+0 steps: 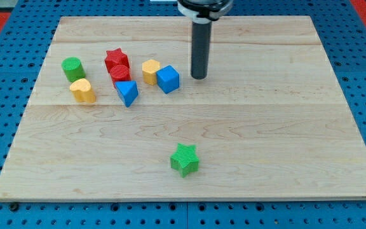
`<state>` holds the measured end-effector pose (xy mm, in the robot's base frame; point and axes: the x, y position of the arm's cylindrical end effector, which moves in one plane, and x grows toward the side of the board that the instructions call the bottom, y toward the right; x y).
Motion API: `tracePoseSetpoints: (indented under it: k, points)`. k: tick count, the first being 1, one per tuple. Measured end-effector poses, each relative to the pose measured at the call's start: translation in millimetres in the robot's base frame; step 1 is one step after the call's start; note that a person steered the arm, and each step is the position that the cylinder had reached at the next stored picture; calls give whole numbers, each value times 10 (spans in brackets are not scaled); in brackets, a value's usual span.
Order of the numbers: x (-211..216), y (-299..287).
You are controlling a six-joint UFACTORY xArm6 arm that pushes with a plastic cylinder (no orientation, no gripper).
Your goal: Bring the green star at the bottom side of the yellow heart
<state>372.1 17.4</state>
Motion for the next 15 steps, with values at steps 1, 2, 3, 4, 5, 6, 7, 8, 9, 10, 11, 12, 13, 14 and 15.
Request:
tracePoseSetpoints:
  k: [1, 2, 3, 4, 5, 6, 7, 8, 9, 10, 11, 12, 13, 14, 15]
  points:
    - [99, -254]
    - [142, -532]
    - [226, -71]
    - [955, 681]
    - [1566, 694]
    - [2037, 474]
    - [2071, -178]
    - [1988, -980]
    - [1625, -1374]
    - [1840, -1174]
    - [1737, -744]
    - [1395, -881]
    - [1171, -1560]
    - [1123, -1679]
    - [875, -1741]
